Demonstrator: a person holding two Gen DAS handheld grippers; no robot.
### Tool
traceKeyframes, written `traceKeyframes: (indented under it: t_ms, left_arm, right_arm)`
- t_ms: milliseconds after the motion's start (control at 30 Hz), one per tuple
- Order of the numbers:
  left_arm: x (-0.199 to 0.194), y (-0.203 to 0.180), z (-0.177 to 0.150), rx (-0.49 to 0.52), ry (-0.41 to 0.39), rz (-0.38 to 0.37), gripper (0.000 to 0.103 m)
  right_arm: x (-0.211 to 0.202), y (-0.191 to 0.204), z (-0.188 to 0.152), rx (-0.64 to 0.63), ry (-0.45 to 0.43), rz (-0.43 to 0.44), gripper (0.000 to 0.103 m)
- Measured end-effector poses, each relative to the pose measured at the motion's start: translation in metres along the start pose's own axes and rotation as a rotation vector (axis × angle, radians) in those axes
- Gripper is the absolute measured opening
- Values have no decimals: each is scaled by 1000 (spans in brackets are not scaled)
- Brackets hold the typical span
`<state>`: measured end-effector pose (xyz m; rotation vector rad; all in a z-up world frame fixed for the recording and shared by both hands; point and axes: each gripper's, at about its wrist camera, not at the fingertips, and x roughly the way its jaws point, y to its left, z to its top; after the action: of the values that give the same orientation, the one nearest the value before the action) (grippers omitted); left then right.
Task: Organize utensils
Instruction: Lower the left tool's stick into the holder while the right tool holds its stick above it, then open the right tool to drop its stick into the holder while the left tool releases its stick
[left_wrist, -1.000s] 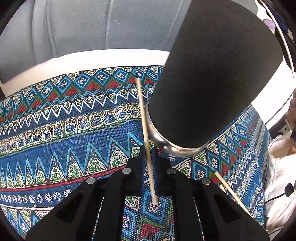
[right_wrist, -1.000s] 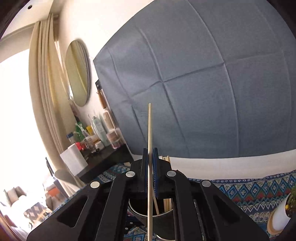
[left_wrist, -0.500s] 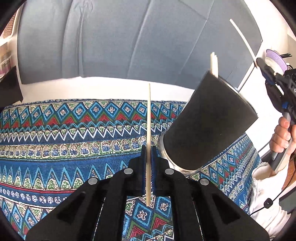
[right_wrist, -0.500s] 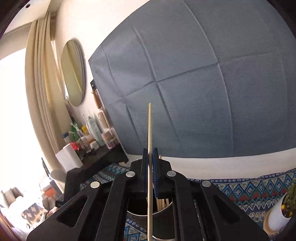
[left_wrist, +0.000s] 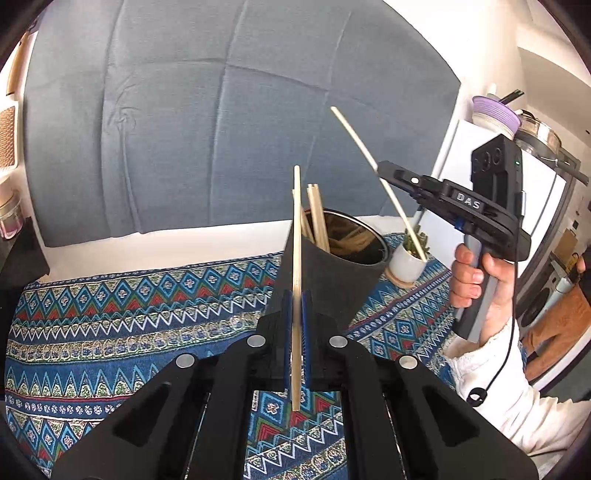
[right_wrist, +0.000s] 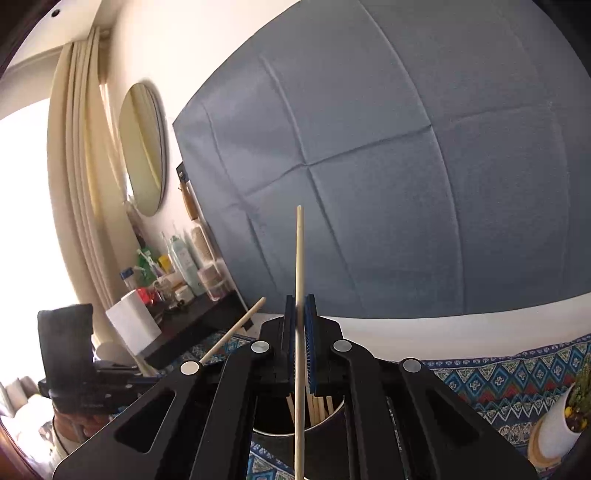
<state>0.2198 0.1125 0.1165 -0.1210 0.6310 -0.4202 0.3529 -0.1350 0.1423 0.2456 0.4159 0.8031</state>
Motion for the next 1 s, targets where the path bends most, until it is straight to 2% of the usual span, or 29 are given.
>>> traceKeyframes:
  t_ms: [100,233,400,667,833,1000]
  left_arm:
    - [-4,-11,1,41,15,32,5]
    - [-5,-21,0,81,74,17,5]
    - [-1,-36,4,196,204,124,5]
    - [13,-69,33,442,422,289,5]
    - [36,-76,51,516,533,354,5]
    - [62,-77,62,574,649,382,6]
  right_arm:
    - [2,1,0,-1,3,-4,5]
    - [4,0,1,3,10,-8,5]
    - [4,4,0,-3,-36,5,5]
    - [13,3,-7,17,-230,-9,5]
    - [32,1,-7,-18,-247,-81,5]
    - [42,-9,-15,-4,-218,-75,5]
